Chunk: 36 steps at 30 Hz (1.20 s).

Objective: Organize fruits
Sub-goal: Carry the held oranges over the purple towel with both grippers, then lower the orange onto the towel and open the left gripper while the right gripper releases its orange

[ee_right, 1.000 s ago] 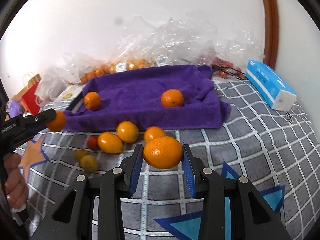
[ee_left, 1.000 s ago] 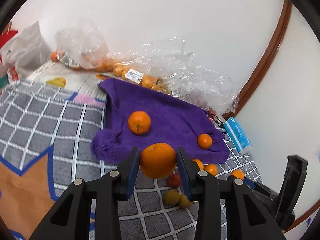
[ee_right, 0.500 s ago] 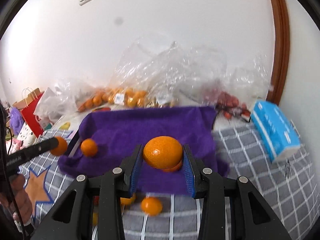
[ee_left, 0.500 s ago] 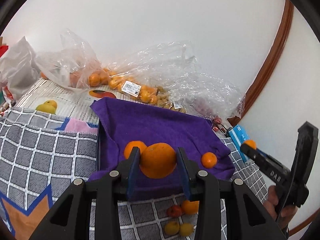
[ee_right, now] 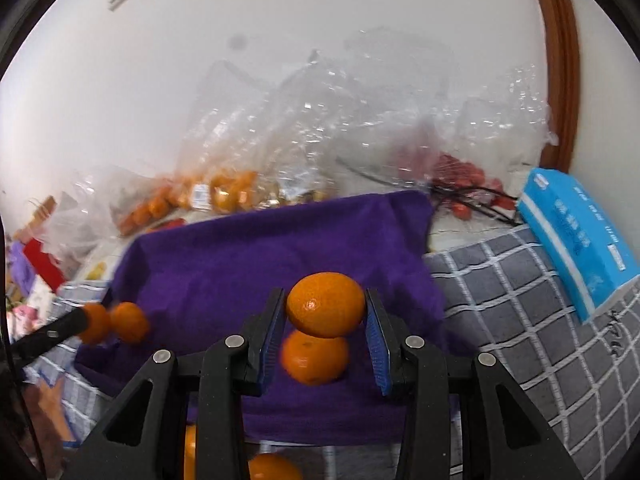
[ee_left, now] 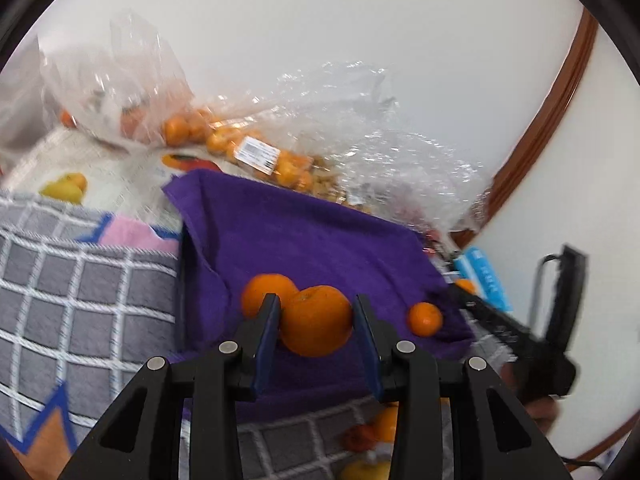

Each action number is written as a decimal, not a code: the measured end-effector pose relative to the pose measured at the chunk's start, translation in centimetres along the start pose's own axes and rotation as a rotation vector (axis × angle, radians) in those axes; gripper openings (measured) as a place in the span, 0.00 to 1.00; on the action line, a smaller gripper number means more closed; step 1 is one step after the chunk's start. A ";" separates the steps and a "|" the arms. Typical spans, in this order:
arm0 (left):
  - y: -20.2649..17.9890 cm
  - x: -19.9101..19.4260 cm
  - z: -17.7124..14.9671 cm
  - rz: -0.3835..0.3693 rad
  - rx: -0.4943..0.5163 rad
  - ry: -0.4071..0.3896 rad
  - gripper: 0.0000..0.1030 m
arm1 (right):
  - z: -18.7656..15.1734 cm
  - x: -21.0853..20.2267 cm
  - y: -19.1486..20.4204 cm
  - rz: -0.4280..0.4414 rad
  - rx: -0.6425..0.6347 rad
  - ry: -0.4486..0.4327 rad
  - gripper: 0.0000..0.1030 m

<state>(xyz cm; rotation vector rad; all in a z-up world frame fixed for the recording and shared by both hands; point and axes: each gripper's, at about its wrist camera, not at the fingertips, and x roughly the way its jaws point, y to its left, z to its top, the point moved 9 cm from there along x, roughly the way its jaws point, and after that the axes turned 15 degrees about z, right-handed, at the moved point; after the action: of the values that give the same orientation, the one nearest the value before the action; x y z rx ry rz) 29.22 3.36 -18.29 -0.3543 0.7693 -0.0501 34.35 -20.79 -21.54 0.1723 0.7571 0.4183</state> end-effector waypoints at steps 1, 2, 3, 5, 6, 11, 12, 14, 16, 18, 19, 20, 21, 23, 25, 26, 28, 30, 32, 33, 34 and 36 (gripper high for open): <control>-0.2 -0.1 -0.1 -0.010 0.008 -0.002 0.34 | -0.1 -0.1 -0.2 -0.016 -0.010 -0.005 0.37; -0.5 -0.2 -0.1 -0.010 0.015 -0.010 0.34 | -0.1 0.0 -0.4 -0.027 -0.016 -0.006 0.38; -0.6 -0.2 -0.1 -0.004 0.021 -0.022 0.34 | 0.0 0.0 -0.5 -0.036 -0.024 -0.004 0.38; -0.9 0.0 -0.2 0.000 0.031 -0.023 0.34 | 0.2 0.1 -0.7 -0.040 -0.027 -0.013 0.38; -1.0 0.1 -0.4 -0.001 0.032 -0.015 0.34 | 0.2 0.2 -0.8 -0.035 -0.023 -0.021 0.38; -1.4 0.8 -0.8 -0.001 0.038 0.006 0.34 | -0.1 0.8 -0.8 -0.048 -0.036 -0.017 0.38; -1.4 1.0 -0.8 0.004 0.042 0.007 0.34 | -0.1 1.0 -0.8 -0.048 -0.038 -0.017 0.38; -1.5 1.3 -0.9 0.002 0.045 0.015 0.34 | -0.2 1.3 -0.9 -0.045 -0.030 -0.017 0.38; -1.6 1.6 -1.2 0.000 0.052 0.029 0.34 | -0.4 1.6 -1.0 -0.049 -0.024 -0.008 0.38; -1.9 1.9 -1.5 0.008 0.067 0.039 0.34 | -0.6 1.8 -1.2 -0.057 -0.024 -0.002 0.38; -2.0 2.2 -1.7 0.011 0.075 0.046 0.34 | -0.7 1.9 -1.3 -0.060 -0.022 0.001 0.38; -2.2 2.4 -1.9 0.012 0.083 0.054 0.34 | -0.9 2.1 -1.4 -0.063 -0.017 0.008 0.38; -2.4 2.6 -2.2 0.013 0.092 0.064 0.34 | -1.0 2.2 -1.5 -0.062 -0.012 0.013 0.38; -2.6 2.9 -2.5 0.022 0.107 0.073 0.34 | -1.1 2.2 -1.6 -0.059 -0.006 0.010 0.38; -2.8 3.2 -2.8 0.029 0.122 0.078 0.34 | -1.1 2.1 -1.7 -0.061 -0.001 0.008 0.38; -2.8 3.2 -2.9 0.032 0.126 0.078 0.34 | -1.1 2.1 -1.7 -0.062 0.000 0.007 0.38; -2.9 3.3 -3.0 0.044 0.138 0.072 0.34 | -1.1 2.1 -1.8 -0.065 0.003 0.006 0.38; -2.9 3.4 -3.1 0.054 0.151 0.067 0.34 | -1.1 2.1 -1.8 -0.069 0.006 0.005 0.38; -3.0 3.5 -3.2 0.064 0.162 0.063 0.34 | -1.1 2.0 -2.0 -0.075 0.012 0.002 0.38; -3.0 3.6 -3.2 0.069 0.168 0.061 0.34 | -1.1 2.0 -2.1 -0.077 0.013 0.002 0.38; -3.0 3.6 -3.3 0.073 0.172 0.060 0.34 | -1.1 2.0 -2.1 -0.077 0.014 0.002 0.38; -3.1 3.6 -3.3 0.078 0.180 0.058 0.34 | -1.2 2.0 -2.1 -0.075 0.014 0.003 0.38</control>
<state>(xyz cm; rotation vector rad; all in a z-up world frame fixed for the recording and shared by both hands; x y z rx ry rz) 29.82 -1.12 -21.90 -0.1523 0.8284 -0.0559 35.47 -21.82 -24.25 0.1556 0.7667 0.3419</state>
